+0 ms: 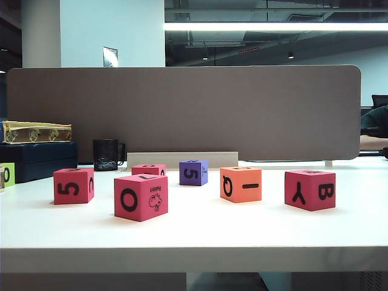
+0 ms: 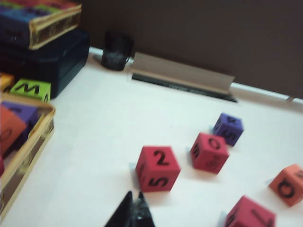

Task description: Select the appropriate blocks from the scattered letter blocks on the table and arrange them in a row to spell out "2024".

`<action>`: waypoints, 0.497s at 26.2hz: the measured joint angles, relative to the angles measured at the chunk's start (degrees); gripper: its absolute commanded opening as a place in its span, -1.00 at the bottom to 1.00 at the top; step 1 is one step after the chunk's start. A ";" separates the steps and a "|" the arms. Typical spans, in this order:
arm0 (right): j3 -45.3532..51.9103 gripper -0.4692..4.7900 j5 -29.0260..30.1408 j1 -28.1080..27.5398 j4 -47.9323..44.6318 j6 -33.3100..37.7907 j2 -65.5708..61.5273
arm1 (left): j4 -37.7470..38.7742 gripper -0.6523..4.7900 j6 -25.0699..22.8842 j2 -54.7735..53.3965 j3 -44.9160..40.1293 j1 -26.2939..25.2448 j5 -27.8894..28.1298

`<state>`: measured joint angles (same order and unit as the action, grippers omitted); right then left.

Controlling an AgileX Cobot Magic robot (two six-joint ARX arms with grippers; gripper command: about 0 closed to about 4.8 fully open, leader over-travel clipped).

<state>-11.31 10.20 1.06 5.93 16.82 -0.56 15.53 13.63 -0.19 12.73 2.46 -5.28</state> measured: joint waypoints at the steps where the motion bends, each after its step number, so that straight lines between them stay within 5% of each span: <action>1: -1.07 -0.83 0.07 0.00 0.24 0.02 -0.02 | 0.44 -0.78 0.02 0.00 1.05 0.00 -0.22; 13: -23.89 -0.83 3.34 0.04 10.95 -5.18 -18.03 | 4.50 -0.78 -3.76 -23.63 22.47 0.00 -1.86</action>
<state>-35.20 13.54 1.10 16.88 11.64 -18.59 20.03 9.87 -23.81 35.20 2.46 -7.14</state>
